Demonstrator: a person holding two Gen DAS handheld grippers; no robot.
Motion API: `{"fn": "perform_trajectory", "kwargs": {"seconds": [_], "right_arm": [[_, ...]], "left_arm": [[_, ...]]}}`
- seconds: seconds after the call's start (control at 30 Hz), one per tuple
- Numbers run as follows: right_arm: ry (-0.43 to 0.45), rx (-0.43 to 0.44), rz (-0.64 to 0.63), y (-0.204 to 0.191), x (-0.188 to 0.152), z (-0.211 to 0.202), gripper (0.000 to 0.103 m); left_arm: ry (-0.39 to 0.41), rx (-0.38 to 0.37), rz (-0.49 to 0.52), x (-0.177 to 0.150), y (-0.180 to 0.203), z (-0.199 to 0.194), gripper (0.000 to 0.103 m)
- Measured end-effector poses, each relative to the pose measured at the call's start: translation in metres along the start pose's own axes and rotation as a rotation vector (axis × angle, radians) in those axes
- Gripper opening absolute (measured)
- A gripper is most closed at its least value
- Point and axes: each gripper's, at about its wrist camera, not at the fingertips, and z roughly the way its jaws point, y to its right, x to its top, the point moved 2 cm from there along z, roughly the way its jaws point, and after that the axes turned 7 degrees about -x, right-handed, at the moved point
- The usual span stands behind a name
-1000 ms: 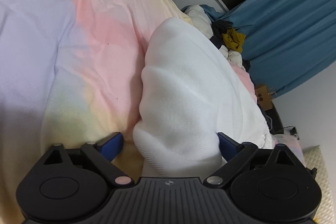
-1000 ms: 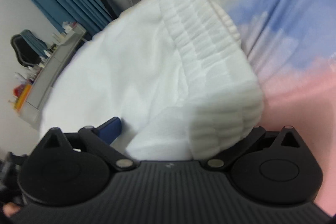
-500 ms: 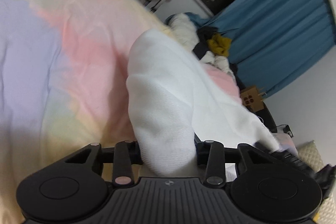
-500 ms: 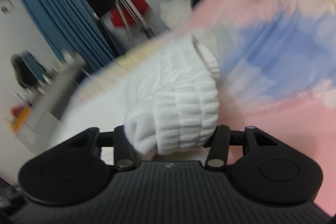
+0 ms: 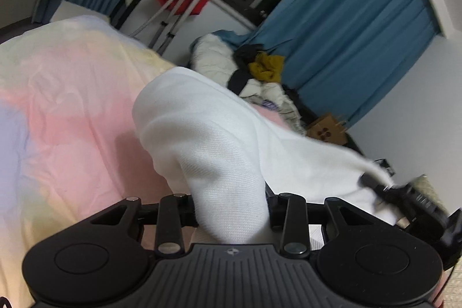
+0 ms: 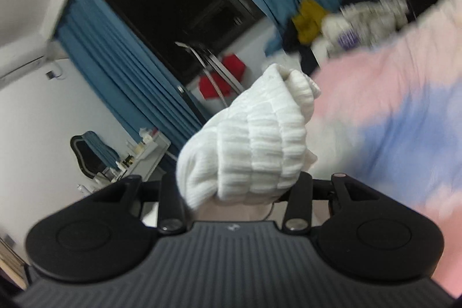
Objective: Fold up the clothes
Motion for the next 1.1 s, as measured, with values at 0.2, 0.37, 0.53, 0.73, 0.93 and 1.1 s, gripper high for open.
{"fn": "perform_trajectory", "kwargs": {"seconds": [0.2,0.37,0.53,0.73,0.93,1.1], "right_arm": [[-0.201,-0.116,-0.032,0.031,-0.064,0.063,0.049],[-0.208,-0.245,-0.173,0.029,-0.088,0.079,0.078],[-0.279,-0.312,-0.083,0.059,-0.107,0.087,0.103],[-0.319,-0.260,0.057,0.082,-0.122,0.106,0.103],[-0.335,-0.190,0.057,0.065,-0.120,0.104,0.103],[-0.265,-0.056,0.042,0.036,-0.105,0.082,0.103]], "left_arm": [[-0.093,0.052,-0.115,-0.018,-0.071,0.015,0.039],[-0.109,0.012,-0.098,-0.026,-0.096,0.024,0.047],[-0.126,-0.007,-0.096,-0.035,-0.129,0.037,0.062],[-0.126,-0.020,-0.139,-0.045,-0.147,0.038,0.079],[-0.142,-0.040,-0.207,-0.051,-0.166,0.039,0.082],[-0.137,-0.041,-0.219,-0.051,-0.174,0.040,0.082]]}}
